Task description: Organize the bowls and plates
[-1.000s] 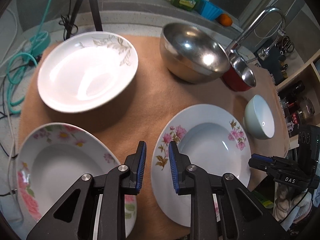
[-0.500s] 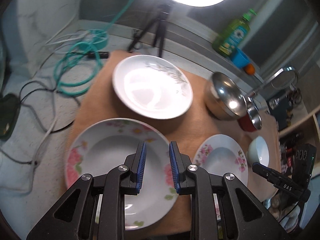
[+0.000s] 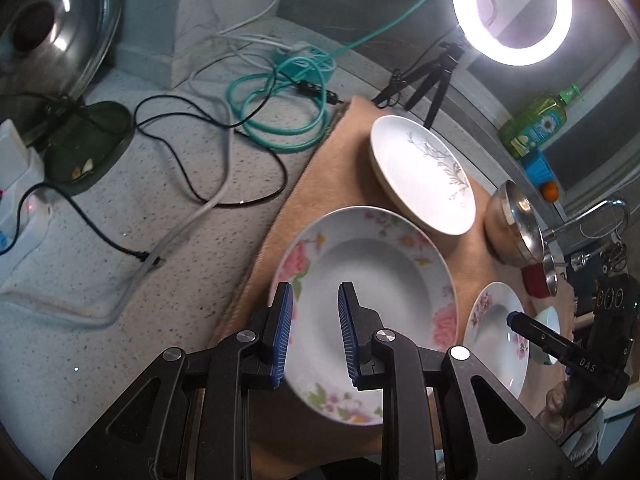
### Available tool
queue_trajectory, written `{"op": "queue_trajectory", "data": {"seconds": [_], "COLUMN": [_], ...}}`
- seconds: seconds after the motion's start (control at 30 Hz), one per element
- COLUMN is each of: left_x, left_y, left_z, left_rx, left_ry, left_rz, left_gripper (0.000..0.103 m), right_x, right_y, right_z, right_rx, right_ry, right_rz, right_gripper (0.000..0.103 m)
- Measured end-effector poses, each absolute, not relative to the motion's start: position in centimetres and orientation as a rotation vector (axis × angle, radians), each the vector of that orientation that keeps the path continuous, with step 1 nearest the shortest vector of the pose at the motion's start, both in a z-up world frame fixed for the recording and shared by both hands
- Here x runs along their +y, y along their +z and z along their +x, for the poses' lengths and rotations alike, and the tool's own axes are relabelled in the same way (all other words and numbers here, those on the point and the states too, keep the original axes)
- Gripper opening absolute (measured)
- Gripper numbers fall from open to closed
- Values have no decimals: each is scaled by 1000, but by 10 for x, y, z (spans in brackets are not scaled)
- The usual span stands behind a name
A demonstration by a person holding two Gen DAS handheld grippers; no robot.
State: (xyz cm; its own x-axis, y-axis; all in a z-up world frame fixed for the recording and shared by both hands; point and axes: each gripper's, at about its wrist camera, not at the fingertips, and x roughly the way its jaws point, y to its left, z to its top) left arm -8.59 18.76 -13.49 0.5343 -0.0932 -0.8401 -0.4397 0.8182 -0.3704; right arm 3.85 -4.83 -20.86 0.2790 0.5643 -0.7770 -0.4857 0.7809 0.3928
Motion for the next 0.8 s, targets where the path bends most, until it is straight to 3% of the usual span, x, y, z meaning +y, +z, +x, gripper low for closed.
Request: {"op": "queue_trajectory", "data": {"seconds": [0.23,0.53,0.8], "left_x": [198,202,205], "left_y": [-149,-159,-169], "left_z": [-91,-92,-89], "left_rx": [1014,1026,1047], "left_ry": [218,198,188], "left_rz": [-638,-680,-710], "left_gripper": [22,21,21], "right_x": [-16,1,14], "right_y": [-225,-235,-243], "right_z": [50,57,59], "right_rx": [1120,1151,1170], "right_ry": [723,728,737], "right_rz": [63,44,17], "right_gripper": [43,26,21]}}
